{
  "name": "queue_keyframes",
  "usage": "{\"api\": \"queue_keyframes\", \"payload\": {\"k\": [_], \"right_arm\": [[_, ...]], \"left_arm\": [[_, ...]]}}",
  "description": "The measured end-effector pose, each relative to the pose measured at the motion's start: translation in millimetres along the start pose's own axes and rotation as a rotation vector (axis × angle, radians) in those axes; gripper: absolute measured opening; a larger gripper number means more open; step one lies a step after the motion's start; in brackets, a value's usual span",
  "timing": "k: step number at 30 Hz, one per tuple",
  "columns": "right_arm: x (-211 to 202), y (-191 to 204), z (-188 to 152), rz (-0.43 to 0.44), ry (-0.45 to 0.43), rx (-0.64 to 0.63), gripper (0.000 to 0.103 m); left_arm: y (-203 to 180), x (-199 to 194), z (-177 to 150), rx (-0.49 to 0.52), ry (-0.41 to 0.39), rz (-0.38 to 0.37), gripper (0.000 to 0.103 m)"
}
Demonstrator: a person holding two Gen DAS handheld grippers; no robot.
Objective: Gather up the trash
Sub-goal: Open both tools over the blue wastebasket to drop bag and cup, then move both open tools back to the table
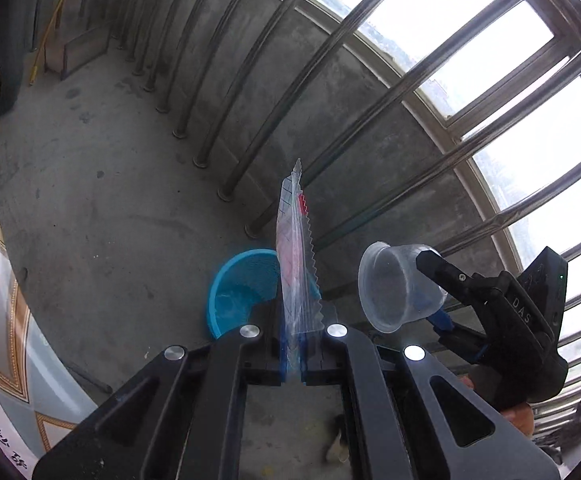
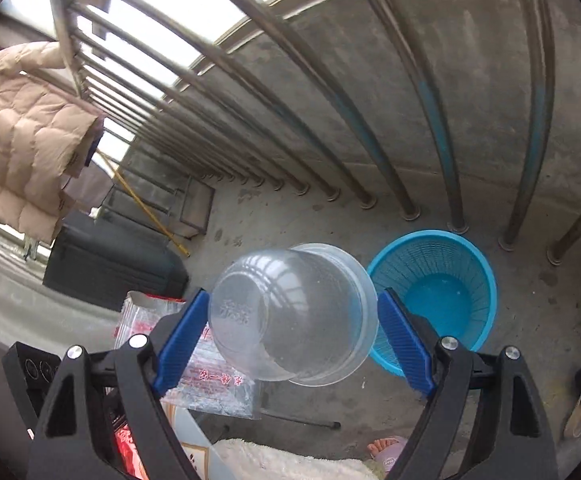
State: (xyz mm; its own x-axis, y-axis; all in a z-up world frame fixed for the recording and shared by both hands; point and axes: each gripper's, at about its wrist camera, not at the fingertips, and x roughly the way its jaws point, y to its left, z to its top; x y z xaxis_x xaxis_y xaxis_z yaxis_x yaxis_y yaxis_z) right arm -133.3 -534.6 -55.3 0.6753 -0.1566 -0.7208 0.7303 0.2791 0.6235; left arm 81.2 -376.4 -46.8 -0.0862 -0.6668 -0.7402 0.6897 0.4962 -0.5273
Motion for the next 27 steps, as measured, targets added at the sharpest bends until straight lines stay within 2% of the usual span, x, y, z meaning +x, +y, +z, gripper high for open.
{"api": "queue_keyframes", "payload": {"k": [5,7,8,10,12,15,19,23,27], "right_arm": [[32.0,-46.9,11.1,-0.088,-0.003,0.108,0.084],[51.4,-65.7,14.7,-0.136,0.022,0.129,0.085],[61.3,-72.4,16.5,-0.164,0.041,0.132,0.086],[74.7,-85.0,15.8,-0.195,0.076,0.137,0.088],[78.7,-93.9,13.9,-0.22,0.082,0.16,0.088],[75.2,-91.1,10.9,-0.22,0.071,0.155,0.088],[65.9,-68.6,14.9,-0.217,0.027,0.076,0.088],[50.0,-38.4,12.9,-0.195,-0.027,-0.02,0.088],[33.9,-0.5,6.6,-0.165,-0.078,-0.134,0.088]], "left_arm": [[1.4,60.7,8.1,-0.007,0.126,-0.012,0.006],[-1.4,85.1,7.7,0.021,0.177,-0.002,0.026],[-1.7,93.8,7.3,0.026,0.187,0.021,0.041],[-0.8,103.1,7.2,0.014,0.17,0.047,0.044],[-0.9,106.7,4.6,-0.005,0.181,0.042,0.046],[-4.1,96.9,3.5,0.007,0.164,0.038,0.05],[-16.7,75.7,4.0,0.061,0.103,0.054,0.052],[-22.8,37.6,2.7,0.111,0.012,0.08,0.054],[-23.6,-17.7,-8.9,0.138,-0.105,0.109,0.063]]}}
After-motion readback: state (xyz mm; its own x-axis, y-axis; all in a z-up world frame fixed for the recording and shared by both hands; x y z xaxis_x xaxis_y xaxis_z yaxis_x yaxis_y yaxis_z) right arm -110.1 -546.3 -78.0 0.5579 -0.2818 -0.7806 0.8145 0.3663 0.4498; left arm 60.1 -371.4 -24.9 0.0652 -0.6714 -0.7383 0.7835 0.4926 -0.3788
